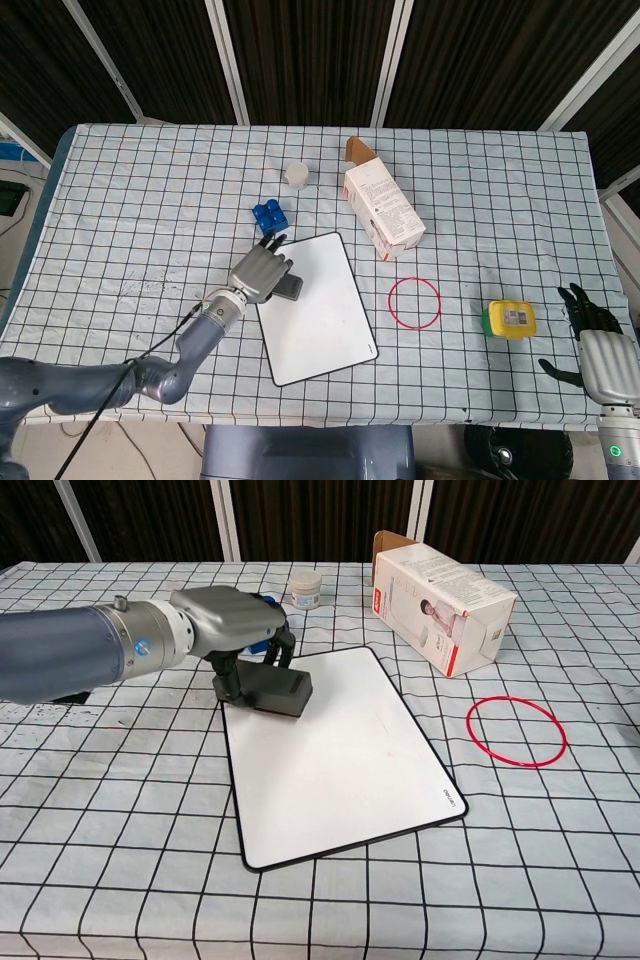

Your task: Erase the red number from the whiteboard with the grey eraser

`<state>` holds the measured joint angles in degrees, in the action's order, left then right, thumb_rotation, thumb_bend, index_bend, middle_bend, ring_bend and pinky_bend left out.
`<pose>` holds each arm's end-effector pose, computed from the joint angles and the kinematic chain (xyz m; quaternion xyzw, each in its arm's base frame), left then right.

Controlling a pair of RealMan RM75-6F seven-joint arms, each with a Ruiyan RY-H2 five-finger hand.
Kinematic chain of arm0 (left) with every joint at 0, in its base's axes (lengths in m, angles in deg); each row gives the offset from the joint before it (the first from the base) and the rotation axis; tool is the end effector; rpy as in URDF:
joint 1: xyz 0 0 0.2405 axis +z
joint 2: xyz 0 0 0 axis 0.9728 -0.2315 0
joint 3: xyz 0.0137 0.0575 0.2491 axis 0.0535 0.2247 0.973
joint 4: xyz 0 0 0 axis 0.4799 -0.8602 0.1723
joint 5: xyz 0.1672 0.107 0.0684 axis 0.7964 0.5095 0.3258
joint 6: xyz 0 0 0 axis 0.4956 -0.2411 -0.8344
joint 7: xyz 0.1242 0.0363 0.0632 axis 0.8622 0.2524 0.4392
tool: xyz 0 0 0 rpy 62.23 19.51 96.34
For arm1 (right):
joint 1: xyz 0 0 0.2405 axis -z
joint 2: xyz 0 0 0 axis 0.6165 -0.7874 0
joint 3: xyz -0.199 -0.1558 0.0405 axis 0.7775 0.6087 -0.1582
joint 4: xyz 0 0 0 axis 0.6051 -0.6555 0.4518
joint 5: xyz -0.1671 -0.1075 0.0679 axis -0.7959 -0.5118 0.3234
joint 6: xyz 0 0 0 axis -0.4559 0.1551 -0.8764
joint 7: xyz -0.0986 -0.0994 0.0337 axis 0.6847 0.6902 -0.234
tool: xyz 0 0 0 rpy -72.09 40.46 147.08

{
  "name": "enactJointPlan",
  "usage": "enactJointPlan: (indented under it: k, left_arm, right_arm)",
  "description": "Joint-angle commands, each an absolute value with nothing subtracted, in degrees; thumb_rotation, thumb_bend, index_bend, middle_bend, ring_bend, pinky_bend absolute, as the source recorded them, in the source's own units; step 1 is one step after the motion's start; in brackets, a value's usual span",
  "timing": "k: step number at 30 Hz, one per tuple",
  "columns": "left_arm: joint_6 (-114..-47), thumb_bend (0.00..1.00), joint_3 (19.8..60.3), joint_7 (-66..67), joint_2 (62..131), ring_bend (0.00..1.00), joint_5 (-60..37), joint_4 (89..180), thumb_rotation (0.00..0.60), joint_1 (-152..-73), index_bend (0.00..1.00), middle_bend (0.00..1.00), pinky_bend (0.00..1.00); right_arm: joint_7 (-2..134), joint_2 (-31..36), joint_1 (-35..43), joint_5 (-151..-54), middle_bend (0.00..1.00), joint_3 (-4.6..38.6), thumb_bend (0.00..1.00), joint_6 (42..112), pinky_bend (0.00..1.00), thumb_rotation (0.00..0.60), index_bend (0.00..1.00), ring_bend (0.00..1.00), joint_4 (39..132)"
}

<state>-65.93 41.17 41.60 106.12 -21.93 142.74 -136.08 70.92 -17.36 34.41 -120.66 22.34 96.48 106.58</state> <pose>-0.0793 0.3691 -0.0539 -0.8437 -0.2189 -0.2715 0.4081 -0.3136 -0.1806 0.1621 0.5688 -0.4075 0.3679 0.6124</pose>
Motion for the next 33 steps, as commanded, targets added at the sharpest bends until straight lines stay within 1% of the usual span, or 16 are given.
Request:
enactJointPlan:
  k: [1, 8, 11, 15, 19, 22, 25, 29, 33]
  left_arm:
    - [-67.5, 0.26, 40.1, 40.6, 103.1, 0.00, -20.7, 146.0, 0.600, -135.6, 0.41, 0.45, 0.00]
    - [-70.8, 0.26, 39.0, 40.6, 96.0, 0.00, -19.8, 151.8, 0.600, -134.2, 0.40, 0.45, 0.00]
    - [-72.0, 0.26, 39.4, 39.7, 90.6, 0.00, -19.4, 155.4, 0.600, -132.3, 0.40, 0.45, 0.00]
    - [-73.0, 0.26, 41.2, 37.4, 85.3, 0.00, -17.2, 158.4, 0.600, -129.5, 0.40, 0.45, 0.00]
    - [-74.0, 0.26, 44.3, 33.9, 81.6, 0.00, -13.2, 159.4, 0.600, -125.9, 0.40, 0.45, 0.00]
    - [-74.4, 0.26, 46.5, 31.2, 80.6, 0.00, -10.5, 157.5, 0.600, -123.5, 0.40, 0.45, 0.00]
    - [-73.3, 0.26, 48.3, 28.3, 80.9, 0.00, -9.5, 153.6, 0.600, -121.7, 0.40, 0.45, 0.00]
    - [-70.8, 0.26, 49.6, 22.9, 83.2, 0.00, -8.8, 146.7, 0.600, -119.9, 0.41, 0.45, 0.00]
    - [-68.2, 0.26, 49.8, 16.9, 87.0, 0.00, -6.7, 138.6, 0.600, -119.2, 0.41, 0.45, 0.00]
  right_arm:
    - [70.9, -17.4, 34.4, -120.6, 0.05, 22.3, 0.03, 96.5, 0.18, 0.600, 0.05, 0.16, 106.6]
    - [70.9, -17.4, 34.4, -120.6, 0.05, 22.3, 0.04, 96.5, 0.18, 0.600, 0.06, 0.17, 106.7]
    - [70.9, -17.4, 34.5, -120.6, 0.05, 22.3, 0.03, 96.5, 0.18, 0.600, 0.06, 0.17, 106.7]
    - [71.1, -17.3, 34.5, -120.6, 0.05, 22.5, 0.03, 96.6, 0.18, 0.600, 0.06, 0.17, 106.8]
    - [71.2, -17.2, 34.6, -120.5, 0.05, 22.4, 0.04, 96.6, 0.18, 0.600, 0.06, 0.17, 106.8]
    - [71.3, -17.2, 34.6, -120.5, 0.05, 22.4, 0.04, 96.7, 0.18, 0.600, 0.06, 0.17, 106.9]
    - [71.3, -17.2, 34.6, -120.5, 0.05, 22.4, 0.03, 96.6, 0.18, 0.600, 0.05, 0.17, 106.9]
    - [71.4, -17.2, 34.6, -120.5, 0.05, 22.4, 0.03, 96.7, 0.18, 0.600, 0.06, 0.16, 107.0]
    - [71.6, -17.1, 34.6, -120.3, 0.05, 22.4, 0.03, 96.6, 0.18, 0.600, 0.06, 0.17, 107.0]
